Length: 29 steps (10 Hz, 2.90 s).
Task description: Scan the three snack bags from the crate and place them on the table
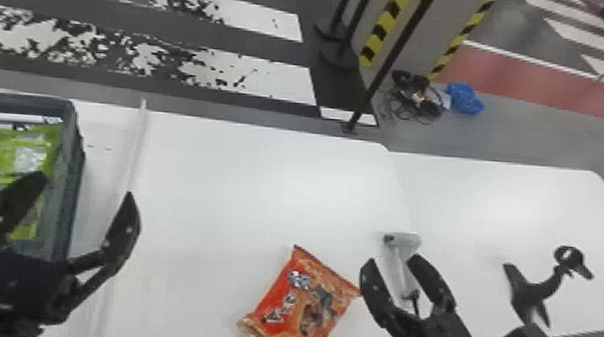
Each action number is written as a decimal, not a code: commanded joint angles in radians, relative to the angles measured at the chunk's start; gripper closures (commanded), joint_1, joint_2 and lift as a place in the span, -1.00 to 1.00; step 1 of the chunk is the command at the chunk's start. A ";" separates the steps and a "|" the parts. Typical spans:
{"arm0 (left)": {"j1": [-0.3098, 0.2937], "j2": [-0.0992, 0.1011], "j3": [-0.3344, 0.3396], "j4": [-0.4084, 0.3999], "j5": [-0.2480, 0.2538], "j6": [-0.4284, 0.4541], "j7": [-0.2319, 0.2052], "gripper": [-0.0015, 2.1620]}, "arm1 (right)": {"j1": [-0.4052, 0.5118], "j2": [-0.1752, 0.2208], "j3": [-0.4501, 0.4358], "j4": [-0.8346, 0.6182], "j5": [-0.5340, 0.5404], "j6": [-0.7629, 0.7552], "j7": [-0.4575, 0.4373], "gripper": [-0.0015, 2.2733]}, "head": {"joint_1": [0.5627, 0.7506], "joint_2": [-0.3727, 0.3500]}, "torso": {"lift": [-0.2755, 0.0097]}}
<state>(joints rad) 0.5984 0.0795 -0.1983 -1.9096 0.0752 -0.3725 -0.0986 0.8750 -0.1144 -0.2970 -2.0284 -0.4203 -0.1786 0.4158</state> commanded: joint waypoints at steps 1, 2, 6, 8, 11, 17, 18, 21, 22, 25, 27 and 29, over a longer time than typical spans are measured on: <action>0.047 -0.006 0.043 -0.051 0.026 0.028 0.003 -0.94 | -0.004 -0.011 0.030 0.024 0.058 0.000 0.000 -0.92 | 0.41 -0.93 | 0.68; 0.067 -0.009 0.062 -0.069 0.040 0.062 0.003 -0.94 | -0.004 -0.016 0.053 0.034 0.113 0.000 0.000 -0.92 | 0.41 -0.81 | 0.68; 0.112 -0.026 0.132 -0.163 0.071 0.222 0.002 -0.94 | 0.009 -0.071 0.203 0.076 0.333 0.000 -0.003 -0.89 | 0.41 -0.39 | 0.68; 0.121 -0.026 0.146 -0.175 0.074 0.231 0.002 -0.94 | 0.001 -0.100 0.272 0.083 0.440 0.000 -0.028 -0.89 | 0.41 -0.10 | 0.68; 0.121 -0.024 0.162 -0.164 0.103 0.237 -0.013 -0.94 | -0.014 -0.176 0.424 0.134 0.726 -0.003 -0.244 -0.89 | 0.41 0.10 | 0.68; 0.123 -0.015 0.166 -0.164 0.103 0.268 -0.021 -0.94 | -0.123 -0.209 0.576 0.217 0.922 0.209 -0.471 -0.89 | 0.41 0.26 | 0.68; 0.118 -0.014 0.166 -0.163 0.104 0.271 -0.029 -0.94 | -0.139 -0.209 0.592 0.220 0.946 0.258 -0.491 -0.89 | 0.41 0.24 | 0.68; 0.104 -0.003 0.166 -0.149 0.115 0.298 -0.043 -0.94 | -0.205 -0.208 0.662 0.220 1.029 0.543 -0.551 0.07 | 0.41 0.12 | 0.68; 0.103 0.005 0.166 -0.146 0.129 0.298 -0.049 -0.94 | -0.215 -0.209 0.673 0.220 1.040 0.589 -0.578 0.66 | 0.41 0.05 | 0.68; 0.100 0.005 0.163 -0.143 0.130 0.298 -0.058 -0.94 | -0.182 -0.225 0.657 0.218 1.055 0.408 -0.670 0.95 | 0.41 -0.04 | 0.68; 0.100 0.005 0.162 -0.143 0.130 0.295 -0.056 -0.94 | -0.111 -0.226 0.559 0.151 0.939 0.123 -0.661 0.95 | 0.41 0.03 | 0.68; 0.100 0.002 0.148 -0.140 0.129 0.295 -0.058 -0.94 | -0.042 -0.192 0.414 0.056 0.644 -0.175 -0.535 0.95 | 0.41 0.12 | 0.68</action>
<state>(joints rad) 0.6978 0.0821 -0.0455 -2.0508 0.2038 -0.0773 -0.1562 0.8150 -0.3199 0.1598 -1.9495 0.3161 -0.2651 -0.1206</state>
